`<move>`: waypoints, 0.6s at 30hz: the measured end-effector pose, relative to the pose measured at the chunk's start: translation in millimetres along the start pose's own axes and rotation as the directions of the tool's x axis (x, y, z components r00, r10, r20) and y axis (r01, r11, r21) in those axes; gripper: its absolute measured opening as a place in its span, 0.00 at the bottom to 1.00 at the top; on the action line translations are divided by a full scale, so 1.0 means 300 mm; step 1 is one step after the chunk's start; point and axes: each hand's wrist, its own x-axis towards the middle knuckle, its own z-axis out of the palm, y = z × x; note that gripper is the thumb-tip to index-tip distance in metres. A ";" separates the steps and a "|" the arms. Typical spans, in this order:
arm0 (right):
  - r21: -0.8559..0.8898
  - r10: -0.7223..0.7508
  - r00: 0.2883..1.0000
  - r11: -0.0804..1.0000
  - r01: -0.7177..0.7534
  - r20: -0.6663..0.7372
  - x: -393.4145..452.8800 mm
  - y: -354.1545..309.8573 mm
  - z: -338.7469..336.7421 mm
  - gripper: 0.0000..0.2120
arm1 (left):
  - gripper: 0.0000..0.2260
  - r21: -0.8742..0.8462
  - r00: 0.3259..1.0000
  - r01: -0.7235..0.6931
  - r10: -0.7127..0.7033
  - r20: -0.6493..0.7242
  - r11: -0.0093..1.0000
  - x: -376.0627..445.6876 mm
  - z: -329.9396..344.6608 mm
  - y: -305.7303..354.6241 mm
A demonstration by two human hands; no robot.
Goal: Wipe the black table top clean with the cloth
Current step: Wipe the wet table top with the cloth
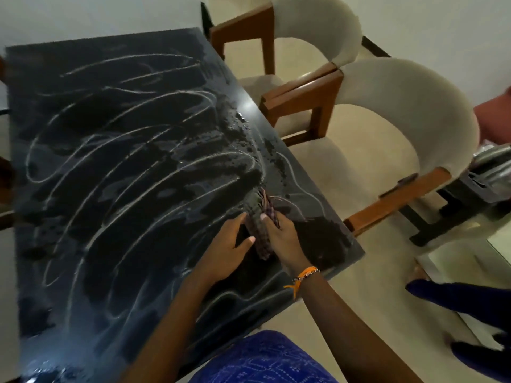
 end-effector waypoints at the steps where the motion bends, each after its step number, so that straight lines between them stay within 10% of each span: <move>1: 0.090 0.020 0.997 0.996 -0.027 0.074 0.003 -0.018 0.057 0.11 | 0.25 0.003 0.999 0.000 0.000 -0.042 1.000 -0.015 -0.034 -0.008; 13: 0.347 0.222 0.836 0.834 -0.430 0.502 0.089 -0.199 0.538 0.18 | 0.18 0.012 0.890 0.116 -0.099 -0.445 0.993 -0.130 -0.393 -0.164; 18: 0.287 0.138 0.836 0.899 -0.331 0.532 0.231 -0.284 0.688 0.10 | 0.17 0.057 0.878 0.084 -0.047 -0.476 0.995 -0.074 -0.515 -0.184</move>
